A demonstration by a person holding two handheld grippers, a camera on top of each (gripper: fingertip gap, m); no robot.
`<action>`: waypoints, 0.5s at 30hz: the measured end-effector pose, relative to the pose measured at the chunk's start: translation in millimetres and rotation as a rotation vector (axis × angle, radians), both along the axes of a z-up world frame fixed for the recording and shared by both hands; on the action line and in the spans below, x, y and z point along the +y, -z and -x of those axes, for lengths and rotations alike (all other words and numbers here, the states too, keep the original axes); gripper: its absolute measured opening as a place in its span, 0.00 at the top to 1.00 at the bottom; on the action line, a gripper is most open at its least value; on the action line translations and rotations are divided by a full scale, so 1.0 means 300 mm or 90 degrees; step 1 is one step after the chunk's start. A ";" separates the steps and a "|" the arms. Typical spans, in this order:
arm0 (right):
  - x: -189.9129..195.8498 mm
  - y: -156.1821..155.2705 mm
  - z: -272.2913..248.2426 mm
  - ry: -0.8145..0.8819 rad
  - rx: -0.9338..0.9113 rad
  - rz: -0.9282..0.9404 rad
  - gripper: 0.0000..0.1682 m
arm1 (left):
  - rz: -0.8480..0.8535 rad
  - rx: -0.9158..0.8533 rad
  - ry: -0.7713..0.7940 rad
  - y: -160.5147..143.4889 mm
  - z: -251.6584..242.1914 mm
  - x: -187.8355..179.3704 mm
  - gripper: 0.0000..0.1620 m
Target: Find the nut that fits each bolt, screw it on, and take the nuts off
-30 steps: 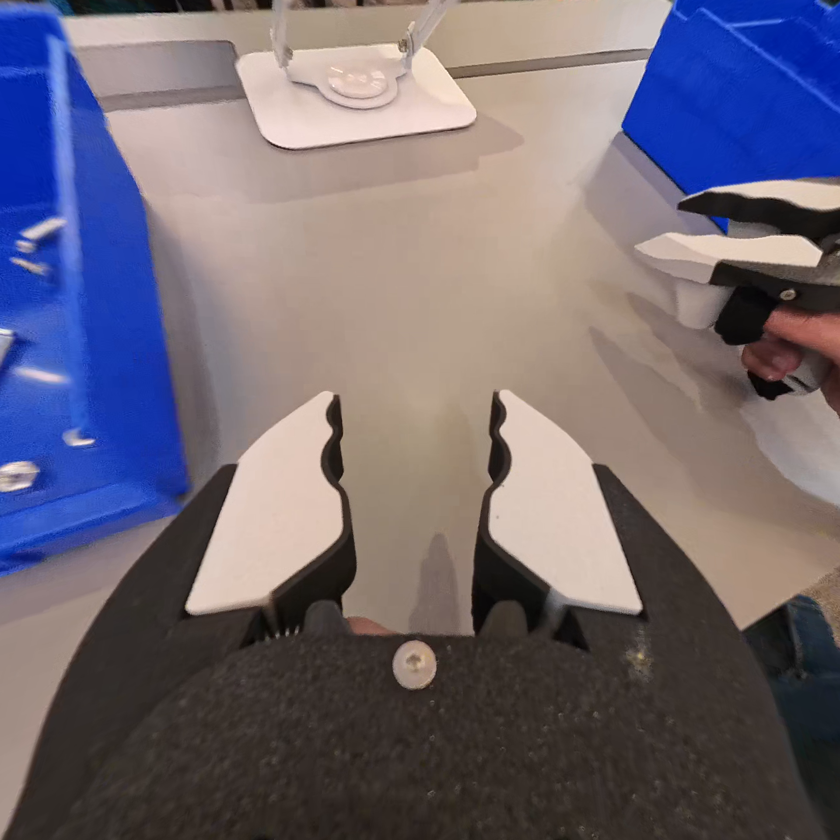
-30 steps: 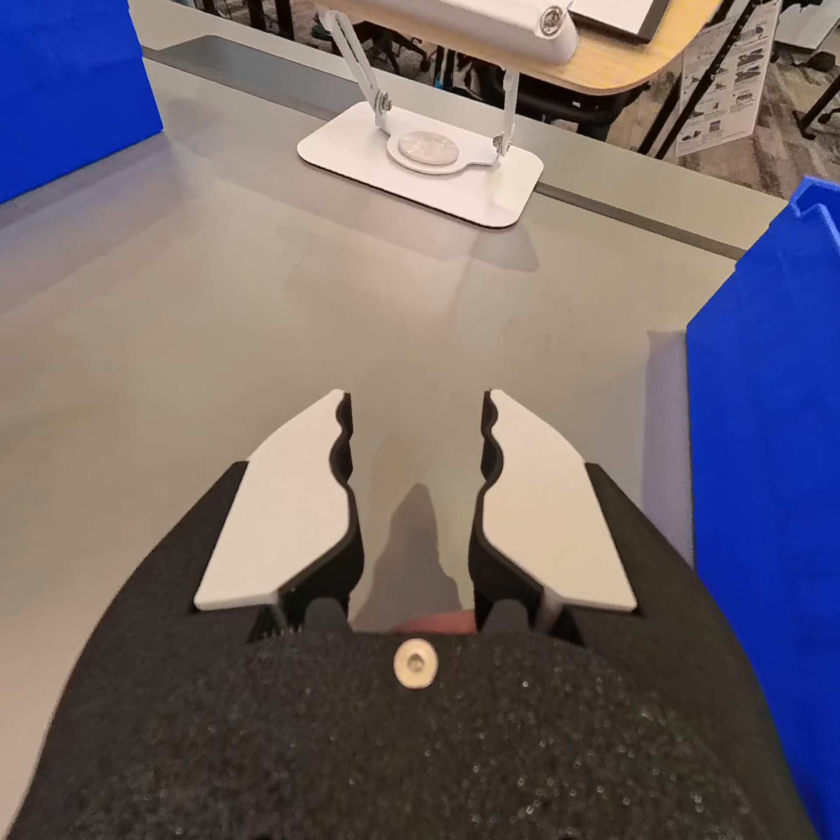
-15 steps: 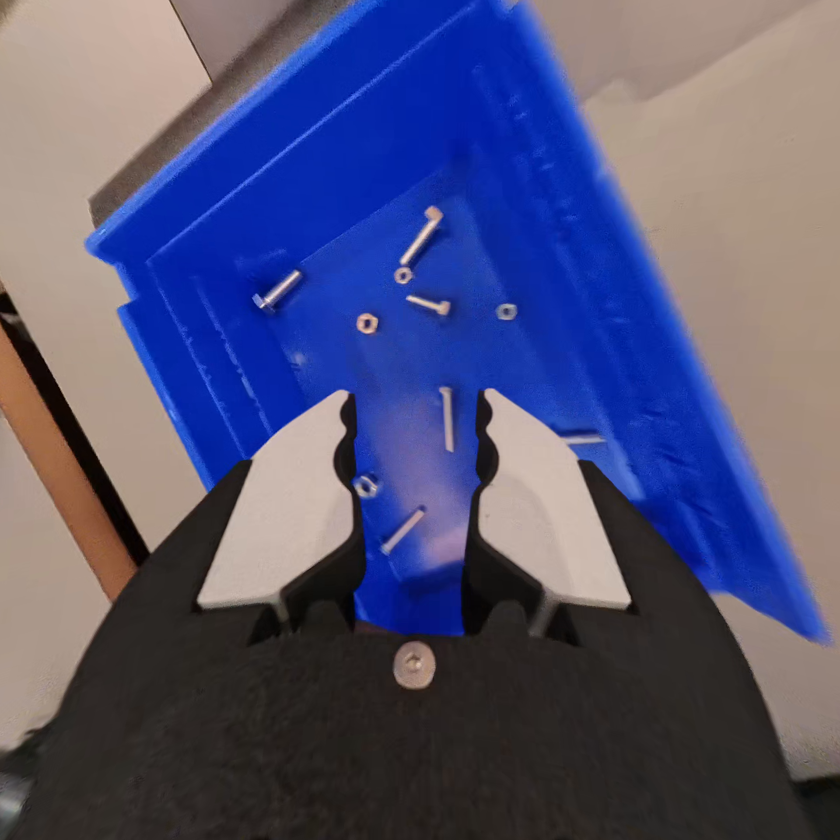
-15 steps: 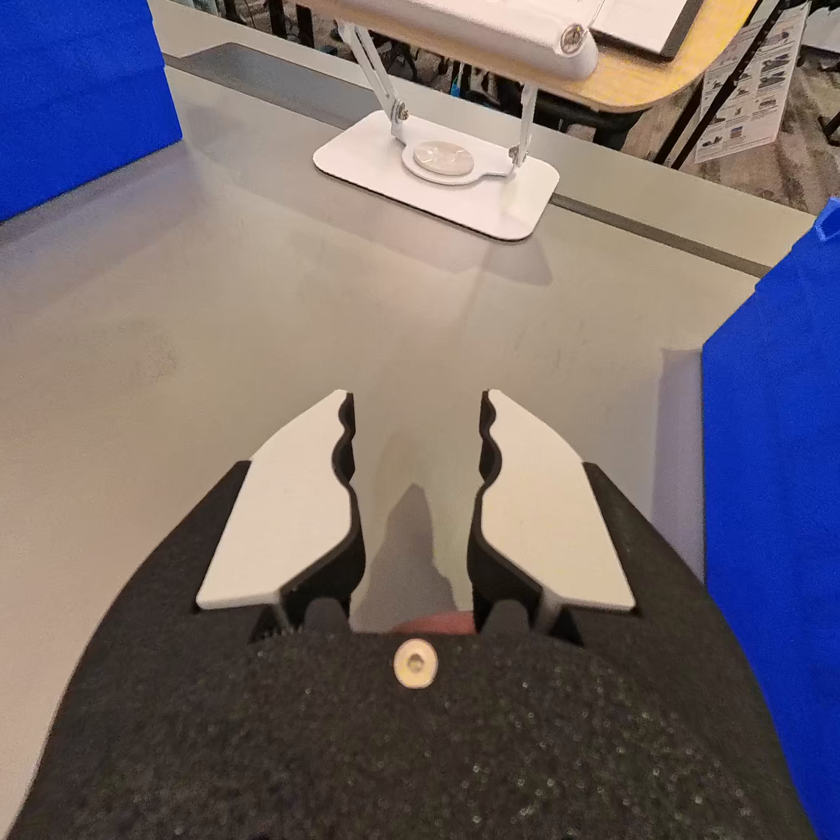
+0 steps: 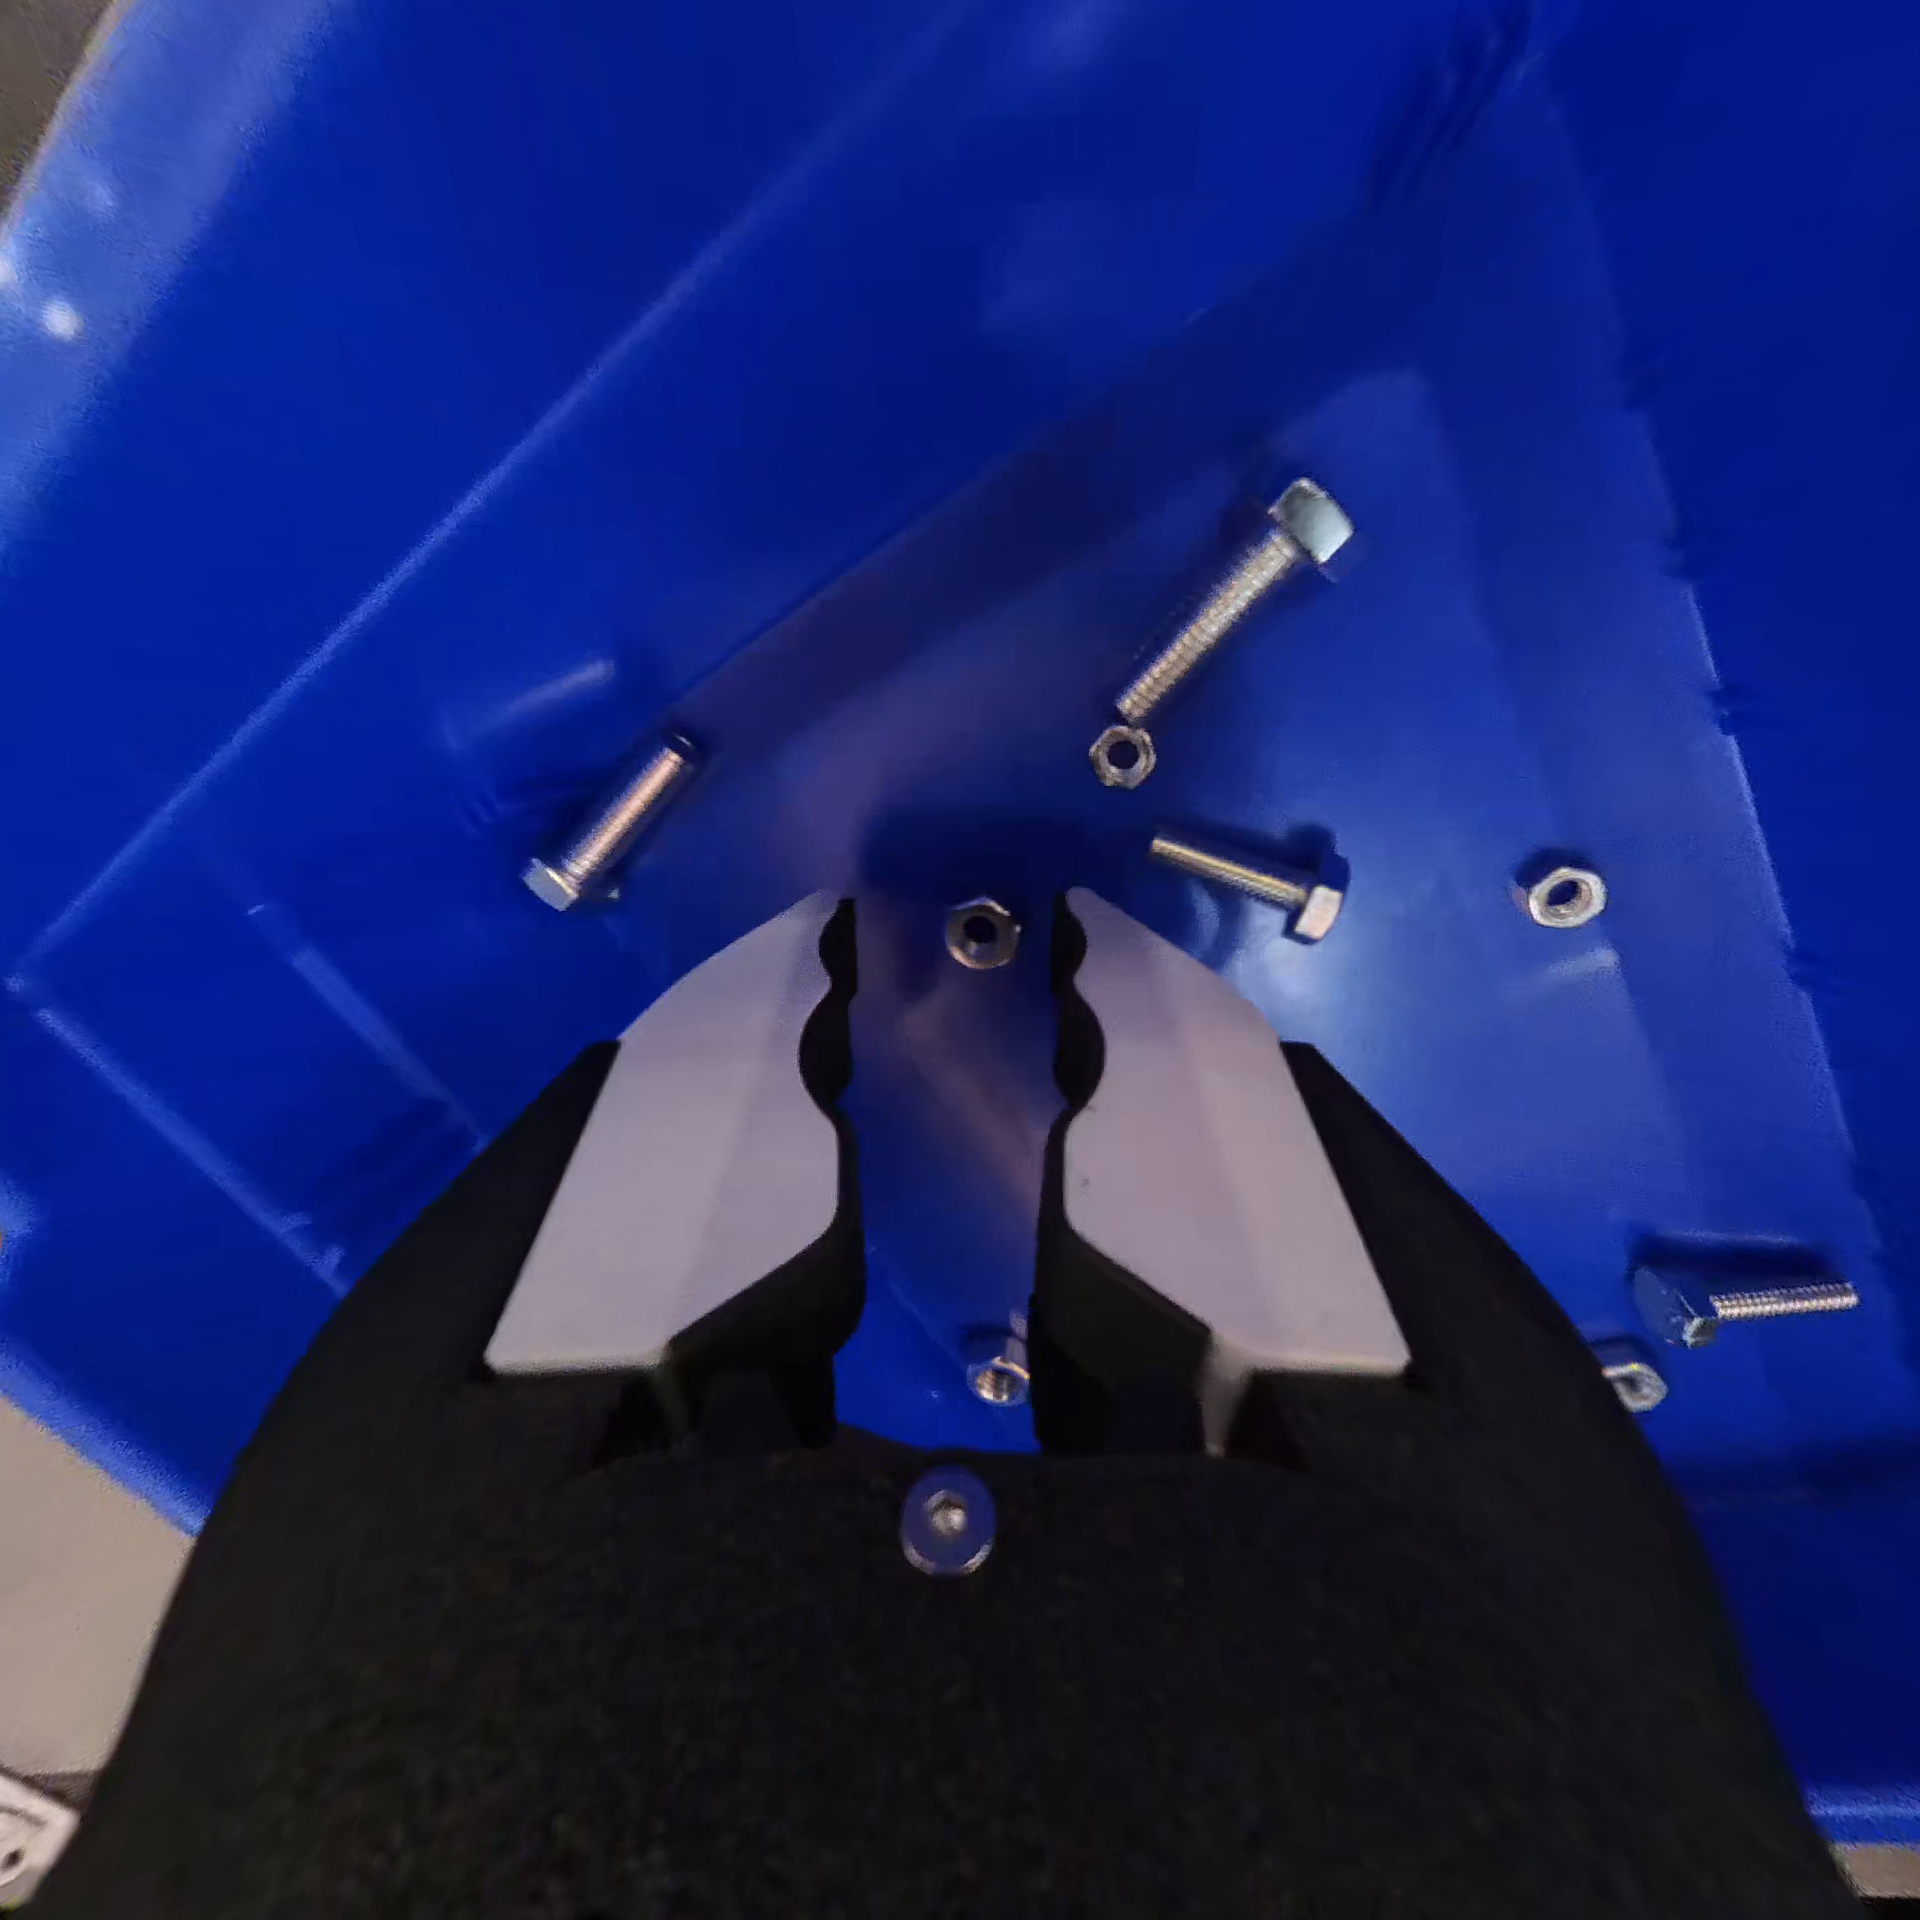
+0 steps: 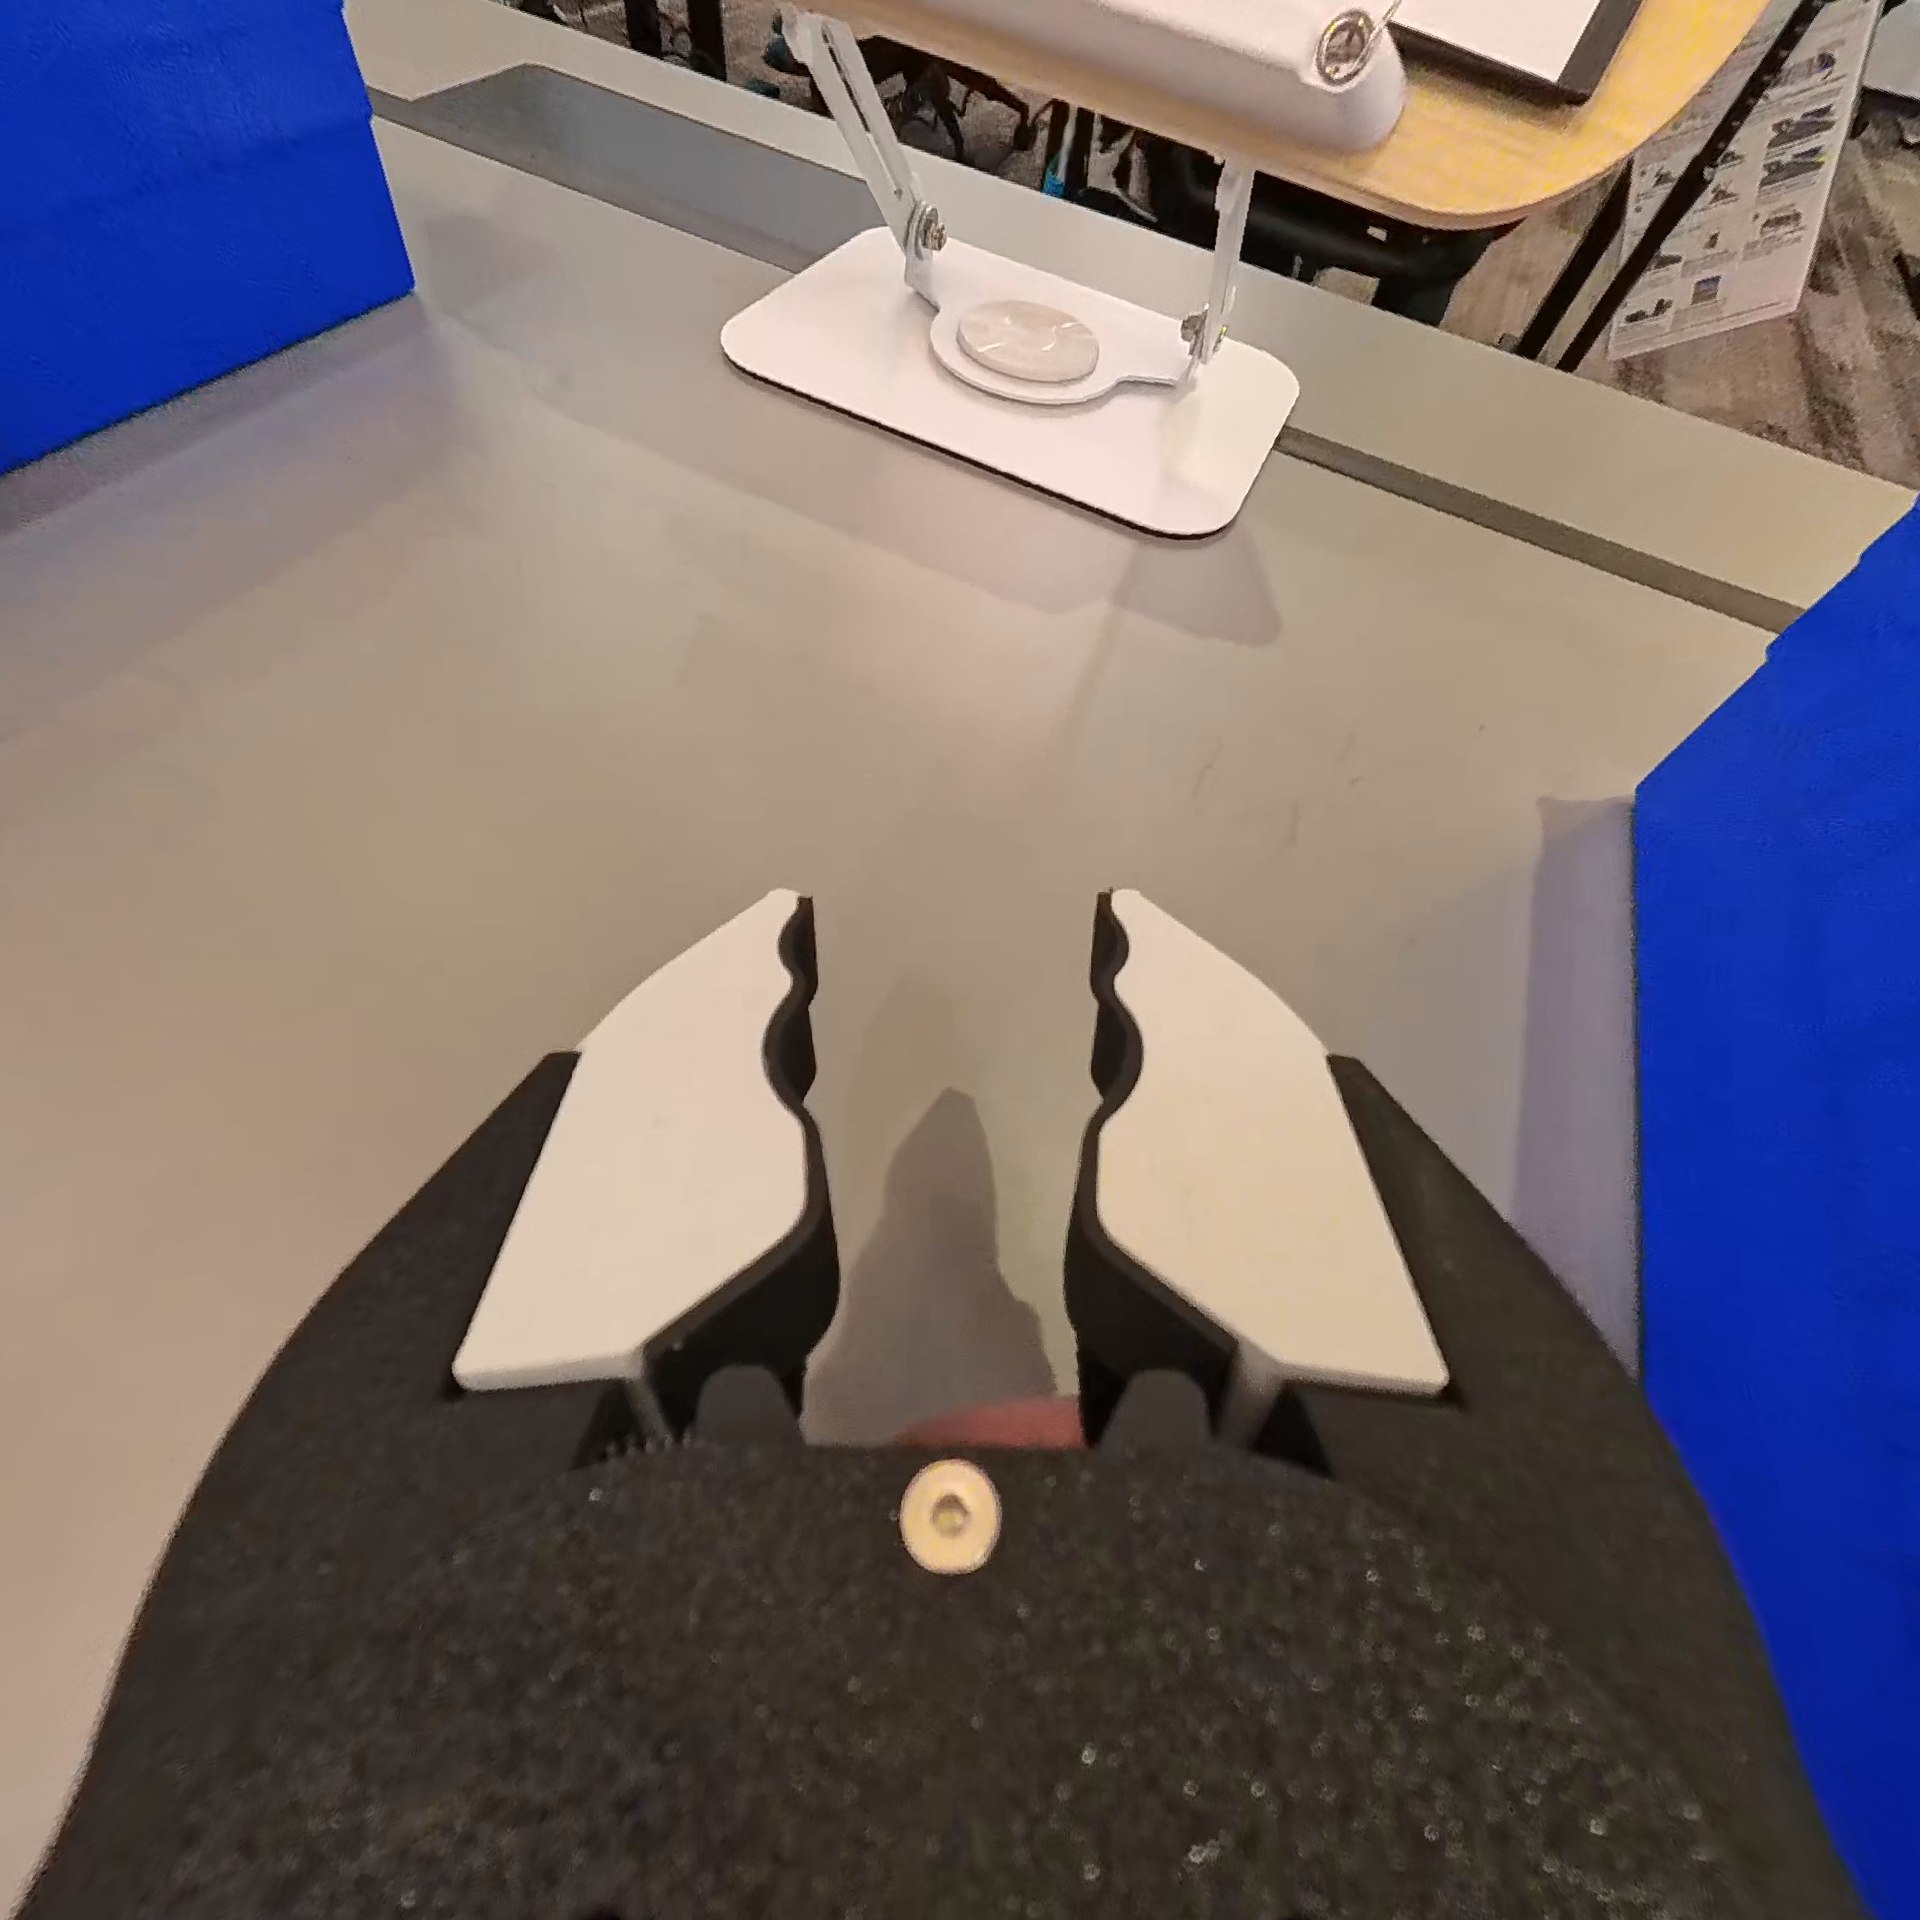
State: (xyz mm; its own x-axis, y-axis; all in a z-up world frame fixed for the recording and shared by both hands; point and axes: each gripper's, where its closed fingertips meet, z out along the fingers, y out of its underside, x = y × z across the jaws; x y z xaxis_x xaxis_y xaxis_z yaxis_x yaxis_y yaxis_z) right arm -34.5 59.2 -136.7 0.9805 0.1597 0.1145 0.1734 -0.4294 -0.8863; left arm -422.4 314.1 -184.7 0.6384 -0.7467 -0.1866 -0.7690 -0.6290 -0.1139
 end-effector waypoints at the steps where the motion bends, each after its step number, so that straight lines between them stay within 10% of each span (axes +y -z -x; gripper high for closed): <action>1: 0.001 0.001 0.000 0.000 0.001 0.000 0.70 | 0.007 0.008 0.004 0.004 0.005 -0.004 0.83; 10: 0.001 -0.002 0.012 -0.007 0.002 0.001 0.70 | 0.037 -0.031 0.001 -0.003 0.017 -0.055 0.91; 15: -0.005 -0.025 0.020 -0.011 -0.003 -0.006 0.70 | -0.021 -0.076 0.055 -0.176 -0.049 -0.118 0.91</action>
